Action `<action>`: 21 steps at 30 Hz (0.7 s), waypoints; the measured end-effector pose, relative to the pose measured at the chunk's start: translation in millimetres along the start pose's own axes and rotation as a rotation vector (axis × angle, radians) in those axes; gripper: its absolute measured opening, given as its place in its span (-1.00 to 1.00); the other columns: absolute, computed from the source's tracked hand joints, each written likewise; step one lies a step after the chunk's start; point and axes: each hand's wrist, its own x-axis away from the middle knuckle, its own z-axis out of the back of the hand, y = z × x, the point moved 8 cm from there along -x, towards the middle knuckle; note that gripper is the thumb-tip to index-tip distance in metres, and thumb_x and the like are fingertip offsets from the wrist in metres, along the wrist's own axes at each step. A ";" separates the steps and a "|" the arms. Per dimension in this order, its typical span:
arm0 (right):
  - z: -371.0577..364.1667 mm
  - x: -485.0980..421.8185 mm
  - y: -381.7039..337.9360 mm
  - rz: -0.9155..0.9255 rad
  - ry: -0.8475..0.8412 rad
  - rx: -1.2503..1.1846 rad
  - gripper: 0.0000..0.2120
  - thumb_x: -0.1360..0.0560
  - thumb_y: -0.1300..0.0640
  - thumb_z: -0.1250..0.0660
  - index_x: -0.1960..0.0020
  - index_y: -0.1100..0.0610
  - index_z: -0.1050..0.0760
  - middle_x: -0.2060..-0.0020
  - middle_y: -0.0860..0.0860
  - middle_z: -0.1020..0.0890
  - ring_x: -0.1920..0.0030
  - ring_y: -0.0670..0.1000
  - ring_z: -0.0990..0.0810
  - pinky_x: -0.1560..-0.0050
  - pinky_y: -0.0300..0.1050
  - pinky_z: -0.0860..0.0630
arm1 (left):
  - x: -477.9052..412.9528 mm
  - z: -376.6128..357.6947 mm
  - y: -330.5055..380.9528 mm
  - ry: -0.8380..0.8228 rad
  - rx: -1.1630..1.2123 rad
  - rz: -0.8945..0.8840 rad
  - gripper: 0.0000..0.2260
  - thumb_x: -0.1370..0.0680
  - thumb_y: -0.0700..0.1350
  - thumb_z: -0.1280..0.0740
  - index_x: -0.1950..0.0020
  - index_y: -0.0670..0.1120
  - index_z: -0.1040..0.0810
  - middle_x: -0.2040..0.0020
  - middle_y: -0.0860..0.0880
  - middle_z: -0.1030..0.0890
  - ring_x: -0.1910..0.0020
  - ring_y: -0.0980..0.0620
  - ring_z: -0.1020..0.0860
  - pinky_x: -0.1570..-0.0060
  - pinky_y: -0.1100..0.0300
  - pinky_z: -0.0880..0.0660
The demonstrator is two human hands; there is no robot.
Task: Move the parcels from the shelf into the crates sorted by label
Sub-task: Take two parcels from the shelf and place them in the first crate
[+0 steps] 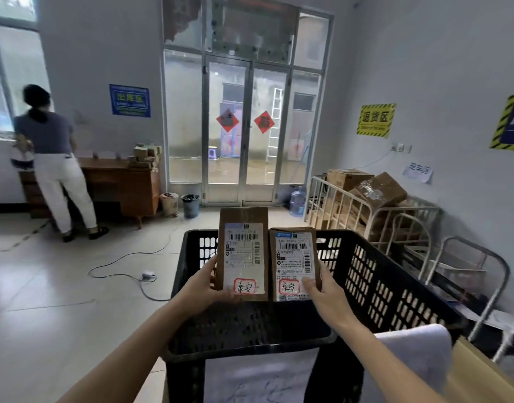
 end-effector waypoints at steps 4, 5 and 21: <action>-24.5 -29.6 10.8 -0.035 -0.045 0.001 -0.61 -0.59 0.13 -0.17 -0.40 0.05 -0.24 -0.18 -0.02 -0.53 -0.14 -0.06 -0.48 -0.10 -0.23 -0.37 | -14.2 11.5 -19.6 0.011 0.025 0.070 -0.20 -0.33 -0.15 -0.53 -0.45 0.06 -0.19 -0.12 -0.01 -0.61 -0.09 -0.01 -0.59 -0.18 -0.08 -0.52; -30.4 -37.8 15.8 -0.048 -0.056 -0.001 -0.61 -0.59 0.13 -0.17 -0.40 0.05 -0.24 -0.16 -0.03 -0.53 -0.15 -0.05 -0.49 -0.11 -0.21 -0.37 | -19.7 13.2 -24.7 0.018 0.025 0.091 -0.22 -0.34 -0.18 -0.52 -0.45 0.03 -0.20 -0.13 -0.02 -0.60 -0.09 -0.01 -0.59 -0.18 -0.06 -0.52; -137.6 -151.6 142.6 -0.365 -0.314 0.001 -0.66 -0.57 0.18 -0.16 -0.34 0.09 -0.32 -0.15 0.04 -0.58 -0.02 -0.04 -0.52 0.06 -0.25 -0.44 | -101.9 -18.9 -157.9 0.088 0.188 0.605 -0.28 -0.32 -0.48 -0.36 -0.42 -0.20 -0.21 -0.29 -0.18 -0.48 -0.30 -0.13 -0.46 -0.28 0.00 -0.45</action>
